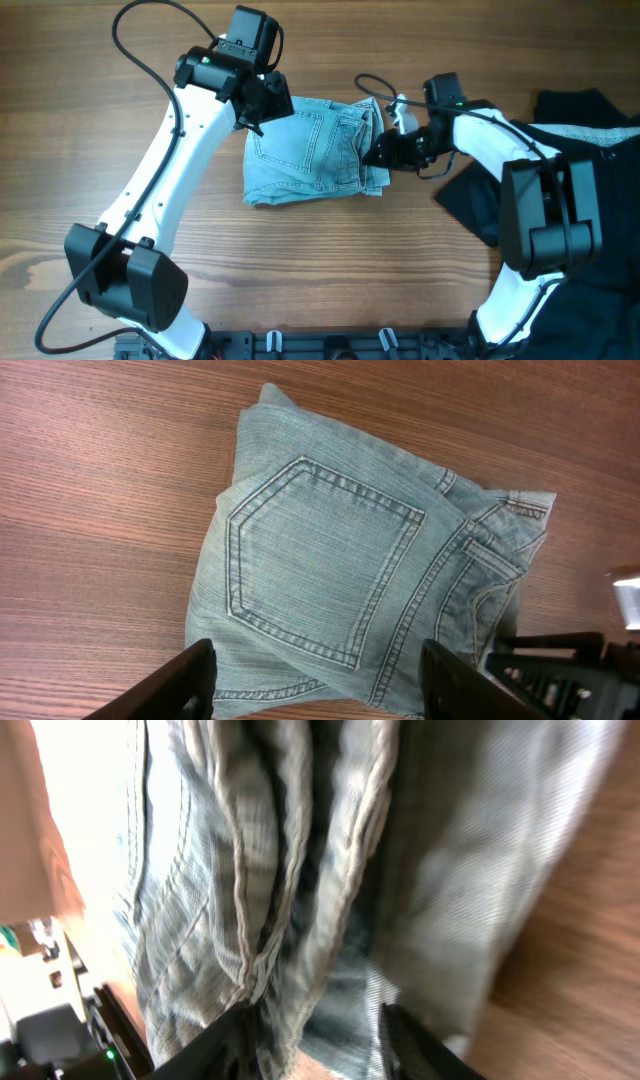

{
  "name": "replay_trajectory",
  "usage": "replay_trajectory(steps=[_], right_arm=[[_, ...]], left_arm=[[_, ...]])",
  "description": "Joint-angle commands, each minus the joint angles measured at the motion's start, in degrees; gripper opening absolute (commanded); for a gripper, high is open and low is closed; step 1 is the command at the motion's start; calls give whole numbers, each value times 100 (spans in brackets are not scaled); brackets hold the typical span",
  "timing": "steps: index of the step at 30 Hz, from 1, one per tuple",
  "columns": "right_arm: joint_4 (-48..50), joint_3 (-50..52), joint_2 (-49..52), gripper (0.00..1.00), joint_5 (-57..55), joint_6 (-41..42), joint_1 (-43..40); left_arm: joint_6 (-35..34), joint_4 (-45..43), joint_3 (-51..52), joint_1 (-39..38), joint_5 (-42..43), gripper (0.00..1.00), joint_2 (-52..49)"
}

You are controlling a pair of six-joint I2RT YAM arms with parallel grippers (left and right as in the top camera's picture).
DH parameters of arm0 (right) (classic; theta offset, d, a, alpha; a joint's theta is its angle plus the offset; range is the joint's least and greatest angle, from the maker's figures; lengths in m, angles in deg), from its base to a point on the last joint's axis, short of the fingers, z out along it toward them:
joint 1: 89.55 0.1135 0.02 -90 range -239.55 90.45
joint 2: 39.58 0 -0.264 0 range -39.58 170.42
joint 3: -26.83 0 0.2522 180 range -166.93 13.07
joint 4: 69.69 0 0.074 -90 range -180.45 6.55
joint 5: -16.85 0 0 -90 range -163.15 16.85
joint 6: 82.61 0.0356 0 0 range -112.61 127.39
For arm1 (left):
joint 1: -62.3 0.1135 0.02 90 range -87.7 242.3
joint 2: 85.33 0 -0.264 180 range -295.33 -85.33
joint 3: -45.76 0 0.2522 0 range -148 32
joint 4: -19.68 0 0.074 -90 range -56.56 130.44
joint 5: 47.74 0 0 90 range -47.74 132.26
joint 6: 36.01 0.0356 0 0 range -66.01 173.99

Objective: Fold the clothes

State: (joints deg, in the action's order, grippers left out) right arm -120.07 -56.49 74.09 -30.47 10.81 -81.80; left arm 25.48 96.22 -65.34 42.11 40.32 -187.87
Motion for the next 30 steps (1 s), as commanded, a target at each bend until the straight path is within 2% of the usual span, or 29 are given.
replay_trajectory(steps=[1, 6, 11, 14, 16, 18, 19, 20, 21, 22, 24, 27, 30], right_arm=[[216, -59, -140, 52, 623, 144, -201], [256, -31, -138, 59, 632, 245, 17], [308, -7, -127, 63, -551, 929, 518], [697, -7, -57, 67, -601, 1119, 789], [866, -7, -15, 66, -503, 1178, 876], [1095, -7, 39, 53, -365, 1174, 944], [1165, -7, 42, 42, -367, 1169, 951], [1204, -9, 39, 19, -367, 1174, 953], [1204, -20, 13, 8, -365, 1176, 953], [1187, -39, -28, 4, -365, 1176, 953], [986, -205, -337, 4, -219, 1115, 949], [562, -629, -1034, 4, 39, 398, 949], [573, -719, -1679, 4, -461, 212, 949]], left_arm=[[116, -17, -28, 17, -118, 65, -26], [114, -39, -28, 17, -118, 65, -26], [111, -33, -28, 17, -116, 66, -26], [111, -31, -28, 17, -87, 66, -26], [111, -20, -28, 15, -28, 66, -26], [111, 7, -28, 17, -28, 66, -26], [114, 11, -28, 17, -28, 66, -26], [111, 13, -28, 17, -28, 66, -26], [114, 15, -28, 17, -28, 66, -26], [114, 17, -28, 17, -28, 66, -26], [114, 7, -28, 17, -31, 66, -26], [114, -42, -28, 17, -33, 66, -26], [114, -63, -28, 17, -39, 66, -26]])
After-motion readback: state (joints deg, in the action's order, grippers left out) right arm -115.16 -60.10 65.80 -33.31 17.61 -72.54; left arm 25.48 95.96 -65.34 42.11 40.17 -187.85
